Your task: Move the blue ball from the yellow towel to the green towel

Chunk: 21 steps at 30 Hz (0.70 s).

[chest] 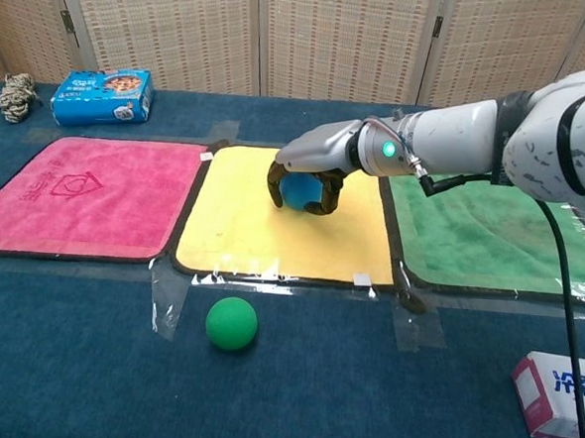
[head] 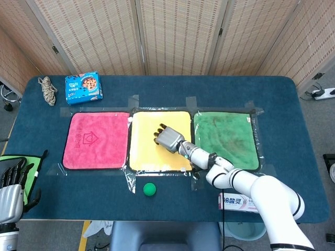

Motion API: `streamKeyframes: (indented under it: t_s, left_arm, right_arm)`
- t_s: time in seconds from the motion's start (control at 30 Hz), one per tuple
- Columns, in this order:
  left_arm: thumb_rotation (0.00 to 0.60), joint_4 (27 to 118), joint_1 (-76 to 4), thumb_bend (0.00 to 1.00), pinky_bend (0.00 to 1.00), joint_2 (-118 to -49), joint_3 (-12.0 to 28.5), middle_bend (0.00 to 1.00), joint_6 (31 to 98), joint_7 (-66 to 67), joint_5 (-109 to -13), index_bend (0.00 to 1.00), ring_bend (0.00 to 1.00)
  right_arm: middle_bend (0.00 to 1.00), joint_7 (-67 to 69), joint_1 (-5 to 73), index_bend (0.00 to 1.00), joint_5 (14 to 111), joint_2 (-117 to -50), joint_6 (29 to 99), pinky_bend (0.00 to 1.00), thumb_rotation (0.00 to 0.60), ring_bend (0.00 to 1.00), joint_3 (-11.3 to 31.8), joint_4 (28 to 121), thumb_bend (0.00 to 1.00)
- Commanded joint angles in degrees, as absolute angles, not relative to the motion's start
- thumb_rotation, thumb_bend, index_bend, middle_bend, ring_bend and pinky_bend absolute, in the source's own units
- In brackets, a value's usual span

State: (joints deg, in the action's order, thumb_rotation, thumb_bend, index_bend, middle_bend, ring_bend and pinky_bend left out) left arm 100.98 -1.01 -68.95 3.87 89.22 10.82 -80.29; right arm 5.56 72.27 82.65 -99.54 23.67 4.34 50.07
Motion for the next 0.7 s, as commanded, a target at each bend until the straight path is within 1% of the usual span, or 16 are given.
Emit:
streamKeyframes:
  t_s: [0.03,0.33,0.7]
  left_arm:
    - [0.600,100.95,-1.04,0.47,0.00,-69.01,3.90,0.02,89.23,10.84,-80.36,0.16,0.02]
    - [0.600,100.91,-0.97,0.47,0.00,-69.13,3.94,0.02,89.29,10.89,-80.37,0.16,0.02]
    - [0.600,100.91,-1.05,0.47,0.00,-69.26,4.00,0.02,89.24,11.03,-80.62,0.15,0.02]
  right_arm:
    - [0.22,5.88,71.91,0.34,82.84,-99.13,24.00,0.00,0.600,0.17,4.12,50.22,0.54]
    - [0.27,6.64,70.62,0.41,83.79,-97.22,25.13,0.00,0.600,0.20,3.08,51.55,0.54]
    - [0.28,7.26,68.55,0.42,85.15,-93.72,26.85,0.00,0.600,0.22,1.33,54.70,0.54]
